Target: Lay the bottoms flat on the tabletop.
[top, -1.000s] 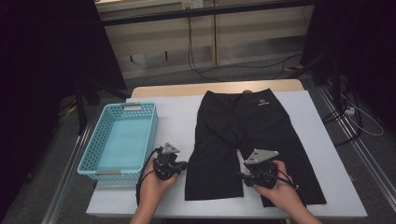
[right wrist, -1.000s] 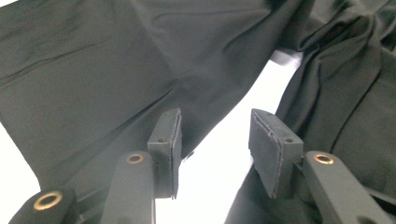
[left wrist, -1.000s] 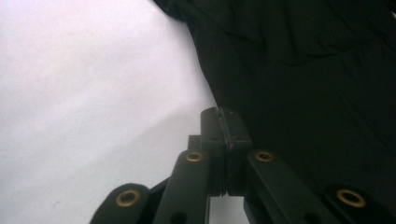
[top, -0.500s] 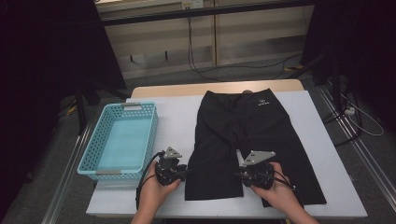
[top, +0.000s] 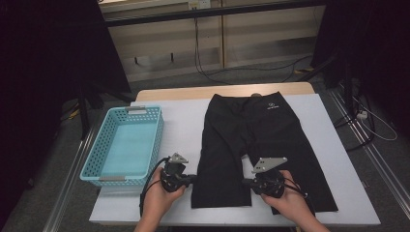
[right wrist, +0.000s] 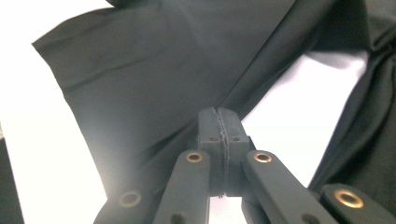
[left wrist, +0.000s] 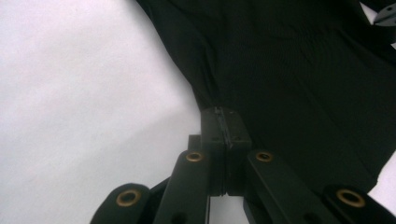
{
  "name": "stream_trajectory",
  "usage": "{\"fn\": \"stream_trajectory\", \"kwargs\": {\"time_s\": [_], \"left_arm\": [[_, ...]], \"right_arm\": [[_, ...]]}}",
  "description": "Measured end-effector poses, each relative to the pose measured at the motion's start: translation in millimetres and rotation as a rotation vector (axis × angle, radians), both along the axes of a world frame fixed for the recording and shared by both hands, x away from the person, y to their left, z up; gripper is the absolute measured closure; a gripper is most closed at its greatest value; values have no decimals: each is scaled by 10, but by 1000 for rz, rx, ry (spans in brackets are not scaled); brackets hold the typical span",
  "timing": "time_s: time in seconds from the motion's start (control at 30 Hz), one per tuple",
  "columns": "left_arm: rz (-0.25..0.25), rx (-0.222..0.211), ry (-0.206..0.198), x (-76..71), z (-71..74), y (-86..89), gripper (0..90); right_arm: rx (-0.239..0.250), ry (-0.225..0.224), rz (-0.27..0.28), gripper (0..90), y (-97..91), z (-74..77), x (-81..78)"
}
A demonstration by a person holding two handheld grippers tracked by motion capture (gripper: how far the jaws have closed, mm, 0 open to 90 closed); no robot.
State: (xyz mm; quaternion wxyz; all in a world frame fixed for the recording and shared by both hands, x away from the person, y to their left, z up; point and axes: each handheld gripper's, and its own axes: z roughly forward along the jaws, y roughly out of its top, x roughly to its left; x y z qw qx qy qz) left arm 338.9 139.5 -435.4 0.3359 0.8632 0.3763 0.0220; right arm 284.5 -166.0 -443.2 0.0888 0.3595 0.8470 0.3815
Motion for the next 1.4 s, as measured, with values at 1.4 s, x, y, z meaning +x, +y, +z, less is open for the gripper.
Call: {"fn": "stream_trajectory", "kwargs": {"time_s": [1.4], "left_arm": [[-5,50,19,-110,-16,64,806]], "right_arm": [[-44,-34,-181,827,140,-119,517]]}}
